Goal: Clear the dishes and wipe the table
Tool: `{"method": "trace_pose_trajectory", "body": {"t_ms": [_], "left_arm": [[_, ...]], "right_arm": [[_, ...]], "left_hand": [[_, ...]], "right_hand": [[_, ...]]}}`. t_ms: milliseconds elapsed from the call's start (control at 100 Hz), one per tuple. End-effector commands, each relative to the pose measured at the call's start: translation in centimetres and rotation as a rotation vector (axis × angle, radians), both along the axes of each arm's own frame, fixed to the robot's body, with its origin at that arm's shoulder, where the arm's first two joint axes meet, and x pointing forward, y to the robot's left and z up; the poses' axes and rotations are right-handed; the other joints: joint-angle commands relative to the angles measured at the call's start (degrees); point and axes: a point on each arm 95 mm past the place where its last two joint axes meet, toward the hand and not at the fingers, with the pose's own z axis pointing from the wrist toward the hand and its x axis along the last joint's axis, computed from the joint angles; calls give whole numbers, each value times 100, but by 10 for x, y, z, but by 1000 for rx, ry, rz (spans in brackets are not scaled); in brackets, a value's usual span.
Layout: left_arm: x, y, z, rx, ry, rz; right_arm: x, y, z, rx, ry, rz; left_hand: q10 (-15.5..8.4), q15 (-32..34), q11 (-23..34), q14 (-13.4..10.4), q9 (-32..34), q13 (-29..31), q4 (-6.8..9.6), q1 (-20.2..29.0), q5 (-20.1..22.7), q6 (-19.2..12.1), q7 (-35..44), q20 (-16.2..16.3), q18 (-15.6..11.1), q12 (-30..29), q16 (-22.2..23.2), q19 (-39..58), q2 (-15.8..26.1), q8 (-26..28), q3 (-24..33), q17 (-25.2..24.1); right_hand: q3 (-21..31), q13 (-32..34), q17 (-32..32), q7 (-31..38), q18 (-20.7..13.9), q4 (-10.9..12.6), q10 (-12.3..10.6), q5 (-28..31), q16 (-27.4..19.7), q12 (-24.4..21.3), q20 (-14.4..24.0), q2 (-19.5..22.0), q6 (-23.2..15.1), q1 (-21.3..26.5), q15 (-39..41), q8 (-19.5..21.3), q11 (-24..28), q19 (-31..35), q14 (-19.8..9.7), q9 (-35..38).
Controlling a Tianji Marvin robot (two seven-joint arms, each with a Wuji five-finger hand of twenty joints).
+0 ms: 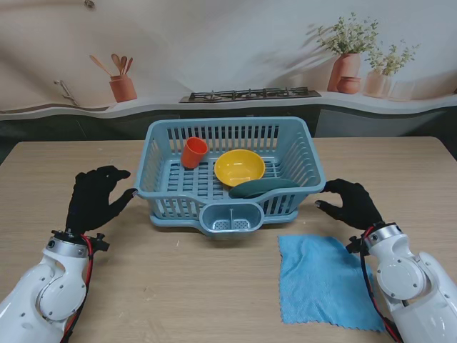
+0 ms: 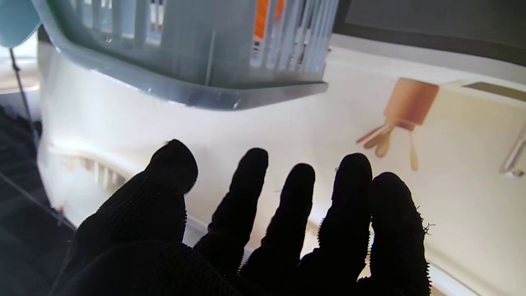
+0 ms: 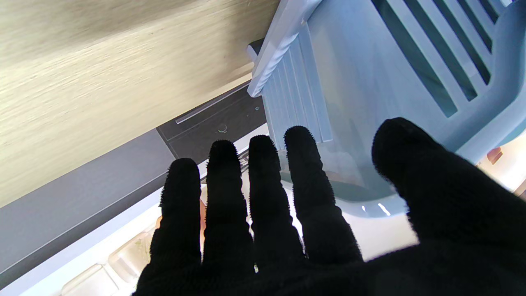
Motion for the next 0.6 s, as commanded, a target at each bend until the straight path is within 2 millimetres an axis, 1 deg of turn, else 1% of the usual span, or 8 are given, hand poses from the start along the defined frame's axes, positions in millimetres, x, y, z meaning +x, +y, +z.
{"method": "trace_pose_trajectory", "body": {"t_ms": [0, 200, 260, 410, 470, 590], "left_arm": [[-5, 2, -11, 13, 34, 19], [-16, 9, -25, 46, 54, 64], [-20, 11, -29, 56, 72, 69], [-28, 15, -40, 79, 125, 84], [-31, 16, -43, 74, 142, 90], [-34, 17, -46, 58, 182, 93]], "right_arm": [[-2, 1, -1, -8, 11, 11], [-2, 0, 0, -11, 9, 13], [-3, 0, 0, -12, 10, 13], [-3, -1, 0, -17, 13, 14], [-4, -2, 0, -18, 15, 14], [-5, -3, 0, -24, 18, 18]], "left_hand": [[-23, -39, -46, 102, -18, -79, 228, -78, 79, 107, -84, 19, 32, 11, 48, 53, 169, -44, -6, -105], [-10, -101, -71, 125, -11, -133, 226, -128, 151, 111, -204, -10, 35, -4, 34, 19, 140, -113, 12, -189], [6, -137, -86, 155, 33, -141, 228, -143, 235, 143, -236, -22, 34, -15, 21, 8, 124, -136, 42, -219], [-27, -284, -185, 191, 213, -200, 215, -301, 391, 96, -350, -70, 41, -74, -22, -24, 89, -181, 106, -318], [-10, -317, -197, 245, 323, -169, 212, -347, 484, 106, -369, -79, 83, -86, -29, -27, 69, -181, 115, -330], [16, -359, -229, 250, 370, -172, 201, -384, 603, 135, -506, -100, 75, -100, -27, -36, 112, -206, 57, -368]], "right_hand": [[-77, -170, -97, -39, -150, 256, -71, 0, -16, 58, 74, -128, -73, -193, -70, 68, 29, -74, -148, -165], [-79, -172, -94, -42, -141, 257, -74, 1, -17, 58, 78, -129, -72, -195, -72, 68, 28, -73, -143, -161], [-80, -173, -92, -42, -139, 257, -71, 4, -17, 59, 78, -129, -66, -198, -73, 68, 29, -73, -141, -159], [-79, -175, -96, -45, -143, 258, -71, 1, -17, 58, 77, -133, -64, -212, -74, 68, 25, -77, -149, -170], [-76, -174, -94, -47, -142, 259, -69, -3, -16, 59, 78, -136, -66, -210, -73, 68, 26, -76, -143, -165], [-61, -171, -89, -45, -135, 263, -74, -2, -16, 59, 79, -150, -65, -205, -73, 70, 24, -75, -140, -168]]}}
